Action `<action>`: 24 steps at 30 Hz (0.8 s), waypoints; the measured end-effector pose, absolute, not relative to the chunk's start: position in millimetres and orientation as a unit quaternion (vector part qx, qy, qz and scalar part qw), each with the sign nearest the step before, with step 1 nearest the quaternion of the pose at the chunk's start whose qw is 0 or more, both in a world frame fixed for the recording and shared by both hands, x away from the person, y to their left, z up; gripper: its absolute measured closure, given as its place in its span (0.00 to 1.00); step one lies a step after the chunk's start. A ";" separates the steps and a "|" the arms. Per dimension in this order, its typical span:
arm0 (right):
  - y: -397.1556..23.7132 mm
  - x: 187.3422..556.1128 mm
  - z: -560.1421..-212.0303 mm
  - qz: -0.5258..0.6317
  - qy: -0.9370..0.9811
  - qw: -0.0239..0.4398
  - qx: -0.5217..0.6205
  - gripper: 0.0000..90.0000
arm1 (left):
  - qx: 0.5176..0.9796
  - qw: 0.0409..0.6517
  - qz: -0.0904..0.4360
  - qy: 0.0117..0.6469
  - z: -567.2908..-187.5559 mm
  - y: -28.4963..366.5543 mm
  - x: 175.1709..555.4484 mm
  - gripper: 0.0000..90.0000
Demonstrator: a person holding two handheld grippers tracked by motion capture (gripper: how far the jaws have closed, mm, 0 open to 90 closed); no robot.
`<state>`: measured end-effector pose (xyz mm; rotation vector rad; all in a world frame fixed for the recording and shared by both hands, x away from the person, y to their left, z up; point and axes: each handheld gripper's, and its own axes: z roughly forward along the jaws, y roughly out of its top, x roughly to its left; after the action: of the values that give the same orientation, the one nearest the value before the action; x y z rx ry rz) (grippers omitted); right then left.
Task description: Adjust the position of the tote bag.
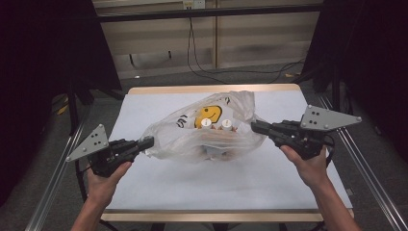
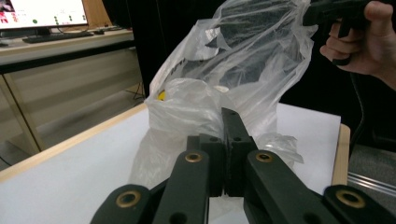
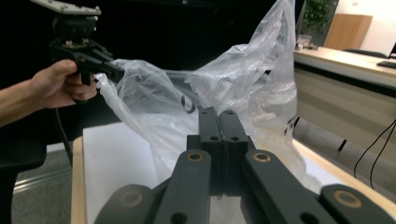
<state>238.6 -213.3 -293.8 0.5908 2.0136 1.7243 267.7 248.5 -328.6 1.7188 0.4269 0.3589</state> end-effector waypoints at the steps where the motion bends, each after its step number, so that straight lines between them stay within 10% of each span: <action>1: -214.4 239.6 -291.5 0.623 0.722 0.213 0.213 1.00 | 0.744 0.621 0.159 0.186 -323.6 249.5 270.1 0.99; 24: -237.2 283.7 -244.7 0.649 0.679 0.239 0.248 1.00 | 0.707 0.653 0.182 0.201 -282.5 253.4 319.2 1.00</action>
<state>283.7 -237.2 -244.7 0.6798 1.8589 1.7769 319.2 253.4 -282.5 1.6047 0.4570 0.4128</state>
